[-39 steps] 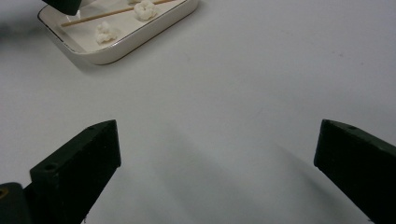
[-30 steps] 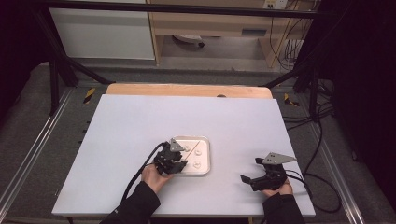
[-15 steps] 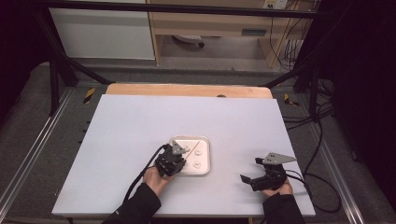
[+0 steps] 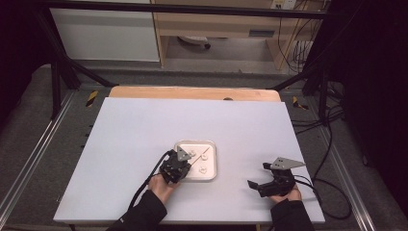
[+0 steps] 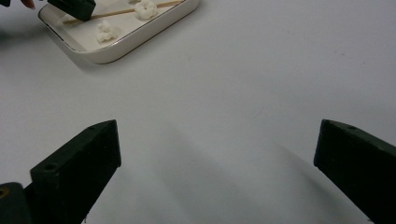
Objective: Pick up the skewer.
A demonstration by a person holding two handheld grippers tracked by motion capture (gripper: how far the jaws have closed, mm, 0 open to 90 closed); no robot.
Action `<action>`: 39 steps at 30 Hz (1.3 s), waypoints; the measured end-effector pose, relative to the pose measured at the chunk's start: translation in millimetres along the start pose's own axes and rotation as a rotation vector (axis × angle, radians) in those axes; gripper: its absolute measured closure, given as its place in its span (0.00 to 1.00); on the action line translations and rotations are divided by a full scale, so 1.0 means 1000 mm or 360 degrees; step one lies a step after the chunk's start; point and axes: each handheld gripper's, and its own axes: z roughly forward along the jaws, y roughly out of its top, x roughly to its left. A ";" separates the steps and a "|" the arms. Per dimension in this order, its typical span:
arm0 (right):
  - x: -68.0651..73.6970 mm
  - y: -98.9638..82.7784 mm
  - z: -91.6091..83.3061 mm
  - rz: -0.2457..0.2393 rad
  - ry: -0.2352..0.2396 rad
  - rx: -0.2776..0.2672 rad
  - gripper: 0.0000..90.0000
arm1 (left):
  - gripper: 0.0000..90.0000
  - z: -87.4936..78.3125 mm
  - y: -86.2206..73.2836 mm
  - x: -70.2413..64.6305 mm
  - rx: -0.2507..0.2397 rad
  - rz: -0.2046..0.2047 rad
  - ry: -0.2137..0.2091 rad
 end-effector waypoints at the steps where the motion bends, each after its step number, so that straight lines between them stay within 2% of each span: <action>1: 0.000 0.000 0.000 -0.0001 0.0000 0.0000 0.01 | 0.98 0.000 0.000 0.001 -0.0005 -0.0003 -0.0004; 9: 0.000 0.000 0.000 -0.0005 -0.0002 0.0000 0.01 | 0.99 -0.008 -0.001 0.005 -0.0069 -0.0027 -0.0015; 15: 0.001 0.000 0.001 -0.0029 -0.0009 0.0008 0.01 | 0.98 -0.018 -0.003 0.011 -0.0115 -0.0038 -0.0042; 18: 0.001 0.001 0.001 -0.0040 -0.0014 0.0012 0.01 | 0.98 -0.023 -0.005 0.015 -0.0129 -0.0042 -0.0077; 27: 0.008 0.005 0.003 -0.0113 -0.0050 0.0049 0.01 | 0.98 -0.030 -0.009 0.016 -0.0133 0.0030 -0.0144; 34: 0.015 0.010 0.005 -0.0170 -0.0052 0.0040 0.01 | 0.98 -0.033 -0.010 0.013 -0.0135 0.0087 -0.0183; 39: 0.021 0.014 0.008 -0.0238 -0.0066 0.0054 0.01 | 0.98 -0.037 -0.009 0.010 -0.0147 0.0120 -0.0217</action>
